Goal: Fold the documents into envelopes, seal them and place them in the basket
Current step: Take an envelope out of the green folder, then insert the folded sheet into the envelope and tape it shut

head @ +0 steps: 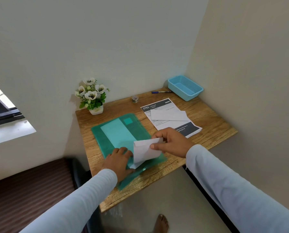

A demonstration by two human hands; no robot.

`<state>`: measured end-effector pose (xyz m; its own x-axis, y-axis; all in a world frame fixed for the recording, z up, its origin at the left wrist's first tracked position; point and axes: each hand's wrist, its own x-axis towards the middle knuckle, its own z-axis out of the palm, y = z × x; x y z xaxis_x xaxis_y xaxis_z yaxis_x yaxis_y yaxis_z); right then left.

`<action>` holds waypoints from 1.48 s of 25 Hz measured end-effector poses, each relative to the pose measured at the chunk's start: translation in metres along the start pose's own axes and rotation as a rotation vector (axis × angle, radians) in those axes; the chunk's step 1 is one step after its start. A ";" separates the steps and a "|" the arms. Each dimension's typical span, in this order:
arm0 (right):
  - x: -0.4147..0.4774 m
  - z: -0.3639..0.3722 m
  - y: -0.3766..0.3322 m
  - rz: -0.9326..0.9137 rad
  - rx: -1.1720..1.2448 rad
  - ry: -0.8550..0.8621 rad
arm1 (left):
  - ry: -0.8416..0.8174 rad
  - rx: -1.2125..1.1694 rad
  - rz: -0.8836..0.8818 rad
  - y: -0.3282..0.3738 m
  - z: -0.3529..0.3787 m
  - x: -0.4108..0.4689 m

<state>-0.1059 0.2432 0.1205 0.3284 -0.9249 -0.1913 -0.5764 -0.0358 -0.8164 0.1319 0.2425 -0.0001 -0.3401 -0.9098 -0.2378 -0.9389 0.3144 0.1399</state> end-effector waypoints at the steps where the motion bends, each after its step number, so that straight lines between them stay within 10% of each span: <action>1: -0.002 -0.006 -0.006 -0.020 0.029 0.018 | -0.013 -0.002 0.003 -0.001 -0.001 0.001; 9: -0.007 -0.059 -0.048 -0.199 0.113 0.346 | -0.179 -0.377 0.016 -0.020 -0.034 0.011; 13: -0.005 -0.067 -0.051 -0.225 0.116 0.458 | 0.051 -0.922 -0.030 -0.009 -0.070 0.014; 19: 0.002 -0.063 -0.046 -0.218 0.154 0.468 | -0.081 -1.694 -0.012 0.044 -0.132 0.022; 37: 0.130 -0.108 0.041 0.296 1.038 0.330 | 0.125 -1.792 -0.209 0.049 -0.133 0.173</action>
<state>-0.1674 0.0802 0.1208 -0.0204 -0.9052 -0.4244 0.3532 0.3906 -0.8501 0.0334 0.0643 0.0932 -0.1517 -0.9310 -0.3319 0.2575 -0.3614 0.8962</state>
